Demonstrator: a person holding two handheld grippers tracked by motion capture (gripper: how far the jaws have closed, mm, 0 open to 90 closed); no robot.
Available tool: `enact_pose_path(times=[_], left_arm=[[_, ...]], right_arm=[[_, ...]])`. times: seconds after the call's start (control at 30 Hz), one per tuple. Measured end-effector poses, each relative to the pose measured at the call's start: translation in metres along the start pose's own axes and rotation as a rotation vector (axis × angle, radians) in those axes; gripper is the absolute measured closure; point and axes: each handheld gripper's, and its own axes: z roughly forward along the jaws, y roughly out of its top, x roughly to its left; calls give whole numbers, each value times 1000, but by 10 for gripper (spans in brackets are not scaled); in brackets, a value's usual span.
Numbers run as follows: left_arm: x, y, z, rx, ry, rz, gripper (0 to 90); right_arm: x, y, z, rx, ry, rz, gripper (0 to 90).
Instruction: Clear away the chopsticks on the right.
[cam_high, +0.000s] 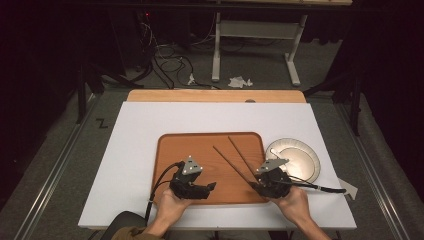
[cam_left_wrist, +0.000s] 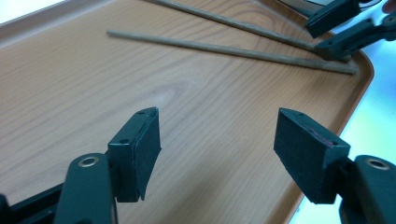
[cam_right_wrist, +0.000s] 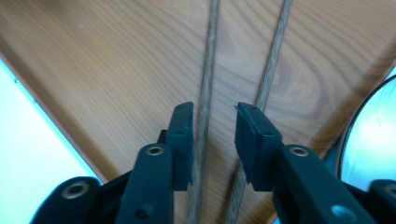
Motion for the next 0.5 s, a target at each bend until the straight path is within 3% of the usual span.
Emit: enact_pose_path(times=[0.13, 0.23, 0.5], left_arm=[[1, 0, -2, -6, 3, -4, 316], [1, -1, -5, -9, 7, -4, 316], [3, -2, -12, -30, 16, -18, 316]], right_arm=[[-1, -5, -8, -25, 9, 2, 593], [-3, -11, -18, -44, -18, -3, 577], [-14, -25, -29, -65, 3, 71, 581]])
